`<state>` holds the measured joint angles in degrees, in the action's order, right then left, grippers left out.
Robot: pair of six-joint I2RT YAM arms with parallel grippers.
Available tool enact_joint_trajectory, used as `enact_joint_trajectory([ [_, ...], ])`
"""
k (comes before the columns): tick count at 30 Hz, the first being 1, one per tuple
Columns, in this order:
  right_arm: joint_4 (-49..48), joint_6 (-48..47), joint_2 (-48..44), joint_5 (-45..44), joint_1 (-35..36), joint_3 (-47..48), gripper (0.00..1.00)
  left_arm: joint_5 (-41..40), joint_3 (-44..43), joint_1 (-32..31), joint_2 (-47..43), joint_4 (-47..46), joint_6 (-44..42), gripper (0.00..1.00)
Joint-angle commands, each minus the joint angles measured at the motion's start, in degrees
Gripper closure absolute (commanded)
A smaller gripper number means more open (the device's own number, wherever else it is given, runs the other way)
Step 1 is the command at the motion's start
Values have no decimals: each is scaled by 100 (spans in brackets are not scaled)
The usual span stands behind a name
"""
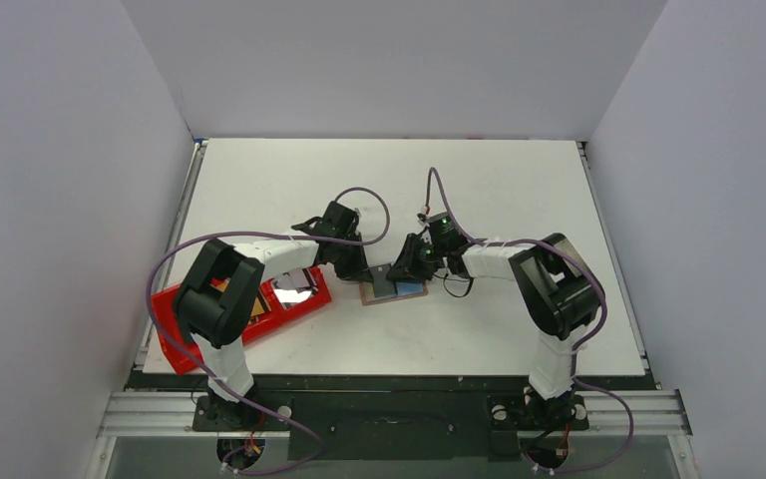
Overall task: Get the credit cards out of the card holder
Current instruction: Remove the credit card from the card holder.
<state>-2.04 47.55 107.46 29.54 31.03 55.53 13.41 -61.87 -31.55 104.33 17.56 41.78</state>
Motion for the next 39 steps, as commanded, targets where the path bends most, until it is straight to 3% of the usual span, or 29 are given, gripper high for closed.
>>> enact_joint_trajectory([
  [1,-646,153,14,130,-164,-442,79,-316,62,-55,223,92,43,100],
  [11,-2323,1045,53,726,-462,-1170,80,-408,152,-52,235,157,106,100],
  [18,-3044,1494,163,900,-501,-1378,89,-424,230,-53,214,136,137,100],
  [30,-3226,1592,262,953,-514,-1399,90,-379,191,-53,269,140,121,100],
  [35,-3255,1591,242,940,-582,-1465,99,-401,191,-40,259,199,120,100],
  [39,-3254,1565,206,909,-674,-1537,100,-436,267,17,214,226,93,100],
])
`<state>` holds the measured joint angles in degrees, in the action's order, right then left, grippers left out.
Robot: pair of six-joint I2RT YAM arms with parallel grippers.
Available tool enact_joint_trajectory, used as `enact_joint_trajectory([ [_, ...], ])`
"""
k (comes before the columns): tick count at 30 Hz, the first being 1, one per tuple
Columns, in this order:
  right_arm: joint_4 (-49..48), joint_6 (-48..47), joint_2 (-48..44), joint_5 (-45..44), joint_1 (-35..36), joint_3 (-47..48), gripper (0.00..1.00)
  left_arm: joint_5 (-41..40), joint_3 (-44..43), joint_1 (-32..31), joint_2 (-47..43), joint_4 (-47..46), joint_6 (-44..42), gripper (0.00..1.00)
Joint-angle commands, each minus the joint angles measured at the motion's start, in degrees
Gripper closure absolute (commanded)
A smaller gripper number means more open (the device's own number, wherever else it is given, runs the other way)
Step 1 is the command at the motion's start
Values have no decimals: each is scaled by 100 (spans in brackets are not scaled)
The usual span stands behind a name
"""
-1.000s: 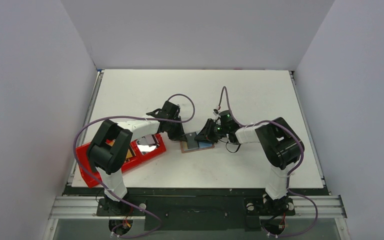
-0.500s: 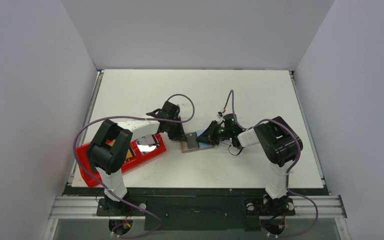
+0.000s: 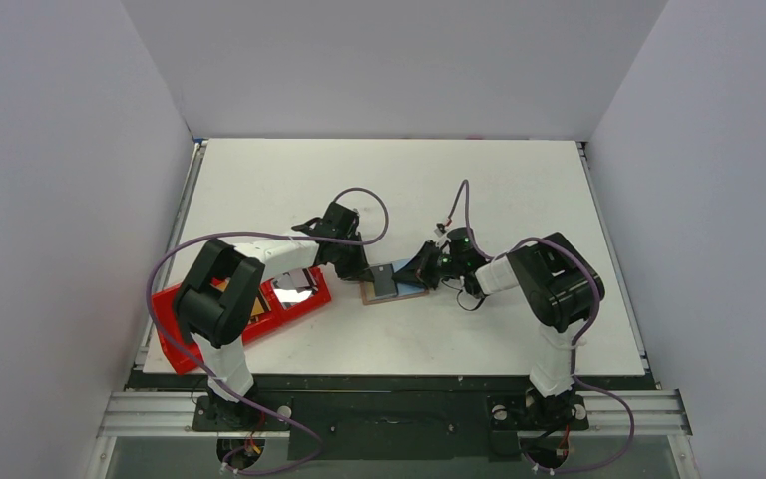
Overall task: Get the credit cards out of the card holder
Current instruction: Remove the credit card from the card holder.
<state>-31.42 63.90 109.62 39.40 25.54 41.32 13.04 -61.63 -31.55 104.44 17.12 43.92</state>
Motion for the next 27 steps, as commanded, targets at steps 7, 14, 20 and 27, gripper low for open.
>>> enact_joint_trajectory([
  [7,-87,-285,-119,-173,-311,-193,100,-439,413,176,120,291,-196,100],
  [14,1,-350,-166,-227,-364,-218,100,-467,435,211,129,308,-230,100],
  [20,8,-402,-98,-51,-322,-137,84,-424,420,199,171,274,-250,100],
  [27,70,-435,32,23,-226,-47,70,-389,371,146,223,265,-247,100],
])
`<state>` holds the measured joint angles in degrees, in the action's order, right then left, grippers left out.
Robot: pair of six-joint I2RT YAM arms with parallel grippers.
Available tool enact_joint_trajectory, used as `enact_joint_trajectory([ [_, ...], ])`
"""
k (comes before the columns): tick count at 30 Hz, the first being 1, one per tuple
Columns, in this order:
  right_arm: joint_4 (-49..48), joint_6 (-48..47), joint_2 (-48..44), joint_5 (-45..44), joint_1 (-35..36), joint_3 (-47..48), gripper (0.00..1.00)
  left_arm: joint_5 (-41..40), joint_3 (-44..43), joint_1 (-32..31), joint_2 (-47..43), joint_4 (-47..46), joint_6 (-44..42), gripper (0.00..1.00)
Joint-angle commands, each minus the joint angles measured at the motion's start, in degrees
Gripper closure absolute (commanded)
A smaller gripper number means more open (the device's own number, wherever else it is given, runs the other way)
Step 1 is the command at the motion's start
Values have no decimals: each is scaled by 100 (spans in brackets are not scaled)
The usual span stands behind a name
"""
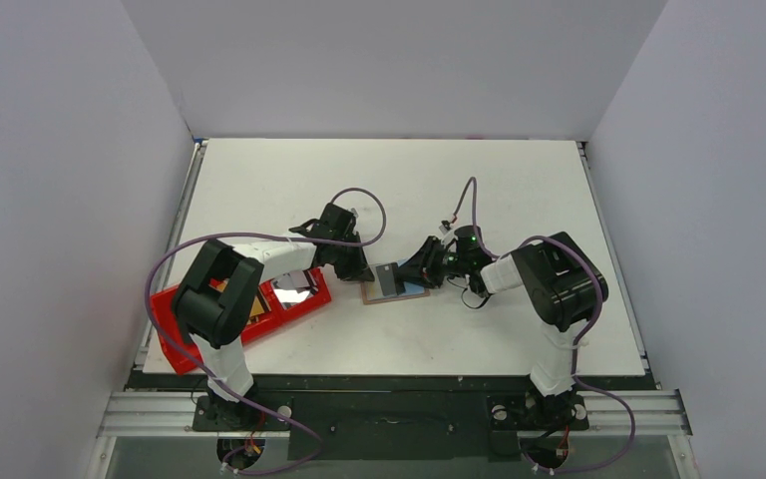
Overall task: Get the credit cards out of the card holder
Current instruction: Remove the credit card from the card holder.
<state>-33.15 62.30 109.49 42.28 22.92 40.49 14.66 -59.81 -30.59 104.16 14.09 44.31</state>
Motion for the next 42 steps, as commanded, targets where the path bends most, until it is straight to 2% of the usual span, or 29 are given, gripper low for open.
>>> enact_joint_trajectory([
  [1,240,-269,90,-243,50,66,70,-538,185,47,262,564,-285,100],
  [10,296,-268,270,-246,211,201,73,-521,144,2,300,540,-274,100],
  [12,307,-270,272,-265,217,193,77,-519,137,-3,310,541,-267,100],
  [18,256,-248,201,-320,107,64,97,-553,161,-8,298,561,-256,100],
  [20,224,-245,142,-327,32,-1,99,-555,174,-9,290,571,-250,100],
  [42,674,-484,-798,-416,-482,-292,100,-543,-78,-7,169,741,-340,100],
])
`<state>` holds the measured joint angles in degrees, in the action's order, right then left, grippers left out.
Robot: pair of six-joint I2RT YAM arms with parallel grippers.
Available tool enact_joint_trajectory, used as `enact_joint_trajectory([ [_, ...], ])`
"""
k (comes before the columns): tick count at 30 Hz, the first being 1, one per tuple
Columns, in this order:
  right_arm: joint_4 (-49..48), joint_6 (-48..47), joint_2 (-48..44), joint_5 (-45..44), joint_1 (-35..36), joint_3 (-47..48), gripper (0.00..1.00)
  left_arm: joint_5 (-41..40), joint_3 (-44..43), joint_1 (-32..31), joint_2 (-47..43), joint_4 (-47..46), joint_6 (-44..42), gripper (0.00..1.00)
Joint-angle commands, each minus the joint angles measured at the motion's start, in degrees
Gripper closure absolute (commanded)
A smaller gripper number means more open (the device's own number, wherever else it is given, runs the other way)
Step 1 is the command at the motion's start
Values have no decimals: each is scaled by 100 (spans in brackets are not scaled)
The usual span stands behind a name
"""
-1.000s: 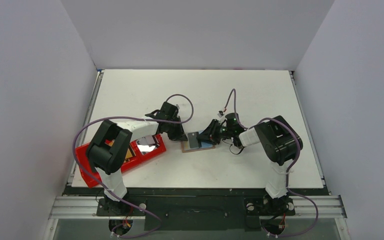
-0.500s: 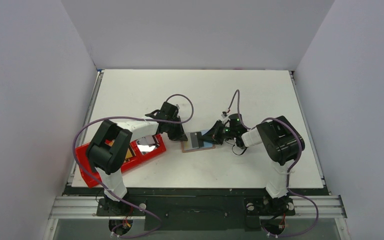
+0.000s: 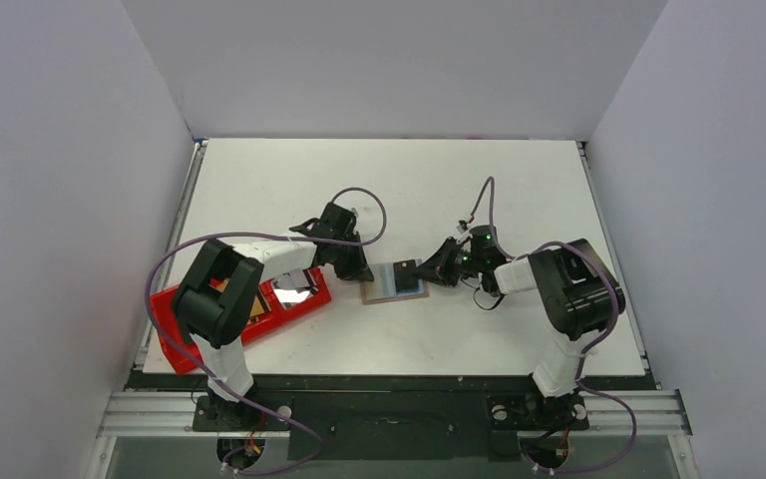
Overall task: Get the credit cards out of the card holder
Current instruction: Remove the credit card from the card holder, then place the credit card in the storage box.
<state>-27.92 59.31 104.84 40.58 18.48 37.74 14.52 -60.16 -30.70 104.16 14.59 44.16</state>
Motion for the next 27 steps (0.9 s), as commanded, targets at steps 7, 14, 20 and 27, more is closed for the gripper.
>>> enact_joint_trajectory([
  [7,297,-97,-728,-127,-54,95,100,-405,-822,-19,-227,1121,-459,93],
  [14,232,140,-986,31,-60,187,100,268,-1098,76,-703,1040,-352,63],
  [20,-214,634,-1107,238,-57,254,100,1281,-587,411,-1109,46,155,55],
  [27,-815,1283,-1147,409,-10,289,100,2035,-86,631,-1340,-816,714,51],
])
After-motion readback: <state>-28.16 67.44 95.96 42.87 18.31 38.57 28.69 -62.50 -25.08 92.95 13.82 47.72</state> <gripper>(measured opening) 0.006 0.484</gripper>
